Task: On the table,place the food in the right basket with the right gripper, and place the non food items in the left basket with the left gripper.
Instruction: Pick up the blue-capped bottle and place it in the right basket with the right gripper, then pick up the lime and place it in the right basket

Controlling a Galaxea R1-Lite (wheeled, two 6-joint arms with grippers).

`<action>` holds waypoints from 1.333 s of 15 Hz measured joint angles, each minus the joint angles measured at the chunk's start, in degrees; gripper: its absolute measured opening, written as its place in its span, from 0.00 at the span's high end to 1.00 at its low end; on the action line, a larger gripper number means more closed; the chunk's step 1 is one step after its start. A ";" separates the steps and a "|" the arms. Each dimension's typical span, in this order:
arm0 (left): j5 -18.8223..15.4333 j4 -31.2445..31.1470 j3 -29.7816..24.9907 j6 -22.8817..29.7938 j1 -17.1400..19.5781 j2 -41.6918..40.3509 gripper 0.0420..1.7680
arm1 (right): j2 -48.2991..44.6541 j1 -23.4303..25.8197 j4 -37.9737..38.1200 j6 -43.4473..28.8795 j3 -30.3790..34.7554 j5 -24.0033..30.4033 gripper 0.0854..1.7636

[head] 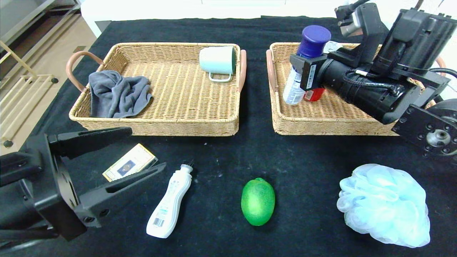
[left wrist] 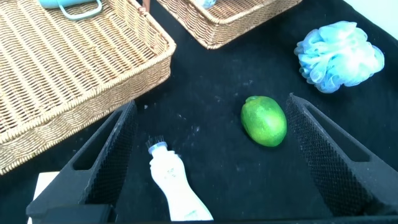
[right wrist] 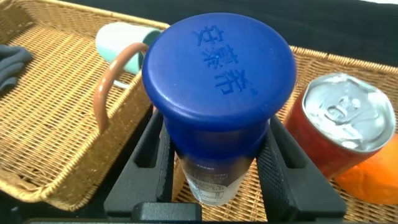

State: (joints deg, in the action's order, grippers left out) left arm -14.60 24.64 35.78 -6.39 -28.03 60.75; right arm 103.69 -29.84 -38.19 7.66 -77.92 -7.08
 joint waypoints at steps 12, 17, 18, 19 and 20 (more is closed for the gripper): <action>0.05 -0.02 -0.15 0.02 0.00 0.24 0.03 | 0.24 0.68 -0.72 0.30 2.21 -0.24 0.26; 0.02 -0.06 -0.20 0.00 0.00 0.24 0.03 | -3.47 -0.55 2.69 -0.09 5.11 -0.27 0.16; 0.02 -0.06 -0.20 0.00 0.00 0.28 0.03 | -5.22 -1.05 4.99 -0.38 6.36 -0.24 0.14; 0.00 -0.06 -0.20 0.00 0.00 0.28 0.03 | -7.03 -1.68 7.49 -0.88 7.58 -0.20 0.13; 0.02 -0.09 -0.20 0.00 0.00 0.28 0.03 | -8.96 -2.54 9.84 -1.35 8.96 -0.22 0.12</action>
State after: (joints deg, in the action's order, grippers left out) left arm -14.58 24.55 35.58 -6.39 -28.03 61.03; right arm 94.73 -32.38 -28.36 6.30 -68.96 -7.30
